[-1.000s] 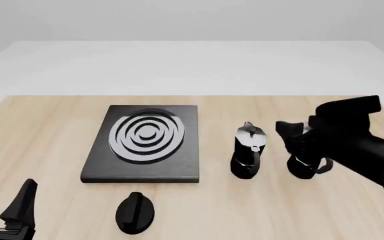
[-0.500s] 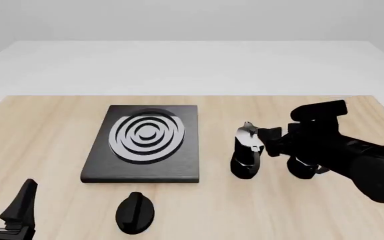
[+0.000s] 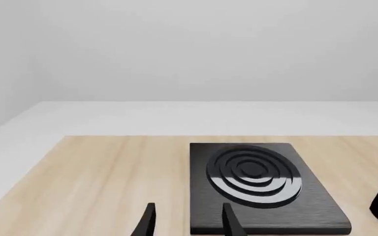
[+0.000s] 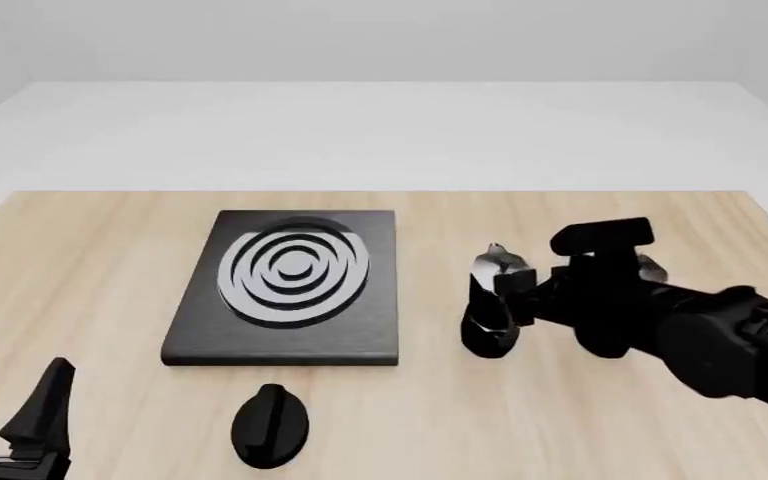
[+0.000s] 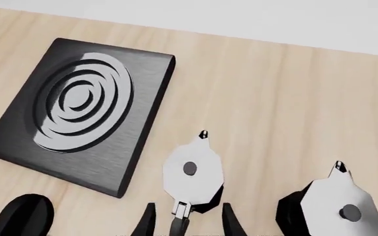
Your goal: Put both moka pots on the stove.
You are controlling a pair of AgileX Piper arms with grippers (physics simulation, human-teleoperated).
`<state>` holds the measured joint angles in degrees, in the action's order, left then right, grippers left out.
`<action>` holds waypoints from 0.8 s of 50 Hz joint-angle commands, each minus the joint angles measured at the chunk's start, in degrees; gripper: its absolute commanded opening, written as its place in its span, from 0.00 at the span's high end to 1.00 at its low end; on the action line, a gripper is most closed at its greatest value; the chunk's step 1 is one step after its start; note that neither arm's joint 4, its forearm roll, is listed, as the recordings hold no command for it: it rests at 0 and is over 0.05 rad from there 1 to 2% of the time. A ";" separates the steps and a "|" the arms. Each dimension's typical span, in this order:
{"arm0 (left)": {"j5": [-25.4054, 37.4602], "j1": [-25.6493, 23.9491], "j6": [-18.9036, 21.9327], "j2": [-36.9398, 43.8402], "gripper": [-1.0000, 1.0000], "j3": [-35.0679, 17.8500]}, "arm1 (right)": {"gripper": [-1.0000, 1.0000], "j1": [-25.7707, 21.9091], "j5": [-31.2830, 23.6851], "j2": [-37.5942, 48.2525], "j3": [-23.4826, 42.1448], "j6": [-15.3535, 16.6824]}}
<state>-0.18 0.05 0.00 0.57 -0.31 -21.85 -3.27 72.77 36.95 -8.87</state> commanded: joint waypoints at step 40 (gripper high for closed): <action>0.00 0.01 -0.01 0.01 0.00 0.00 | 0.00 -2.59 -0.03 8.65 -0.21 -6.16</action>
<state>-0.18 0.04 0.00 0.58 -0.31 -23.95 -3.84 80.01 37.19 -13.95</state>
